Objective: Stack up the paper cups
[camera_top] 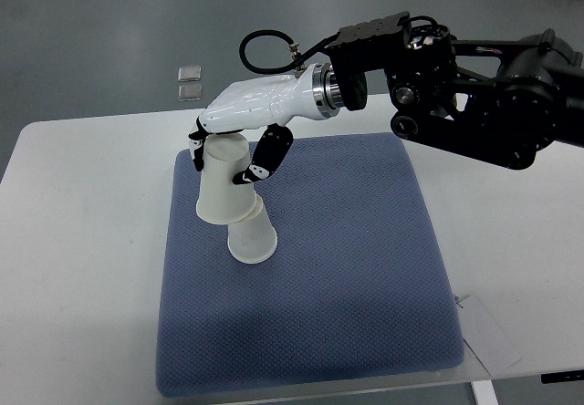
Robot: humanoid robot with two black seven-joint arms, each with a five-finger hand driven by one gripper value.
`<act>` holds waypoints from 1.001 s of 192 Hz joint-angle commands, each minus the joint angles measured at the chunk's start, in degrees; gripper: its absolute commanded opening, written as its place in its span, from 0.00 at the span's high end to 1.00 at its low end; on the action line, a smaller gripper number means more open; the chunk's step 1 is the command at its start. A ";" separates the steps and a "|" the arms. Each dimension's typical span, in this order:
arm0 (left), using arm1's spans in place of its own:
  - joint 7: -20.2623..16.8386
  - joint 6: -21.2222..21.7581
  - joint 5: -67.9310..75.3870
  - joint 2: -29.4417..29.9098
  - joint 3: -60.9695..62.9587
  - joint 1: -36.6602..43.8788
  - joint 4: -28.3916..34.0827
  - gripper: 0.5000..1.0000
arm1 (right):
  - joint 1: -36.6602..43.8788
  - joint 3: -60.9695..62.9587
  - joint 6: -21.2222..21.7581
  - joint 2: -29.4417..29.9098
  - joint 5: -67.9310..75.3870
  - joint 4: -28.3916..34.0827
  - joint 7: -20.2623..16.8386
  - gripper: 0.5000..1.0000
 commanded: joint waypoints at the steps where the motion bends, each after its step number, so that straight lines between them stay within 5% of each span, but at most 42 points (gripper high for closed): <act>1: 0.00 0.00 0.00 0.00 0.01 0.00 0.00 0.00 | -0.09 -0.01 0.00 -0.02 -0.20 0.02 0.03 0.96; 119: 0.00 0.00 0.00 0.00 0.01 0.00 0.00 0.00 | -1.50 -1.06 -0.18 -0.20 -1.34 0.02 0.12 0.89; 145: 0.00 0.00 0.00 0.00 0.01 0.00 0.00 0.00 | -2.47 -0.97 -0.53 -0.20 -1.43 -0.42 0.12 0.57; 192: 0.00 0.00 0.00 0.00 -0.08 0.00 0.00 0.00 | -2.91 -0.89 -0.44 -0.20 -1.17 -1.30 0.03 0.33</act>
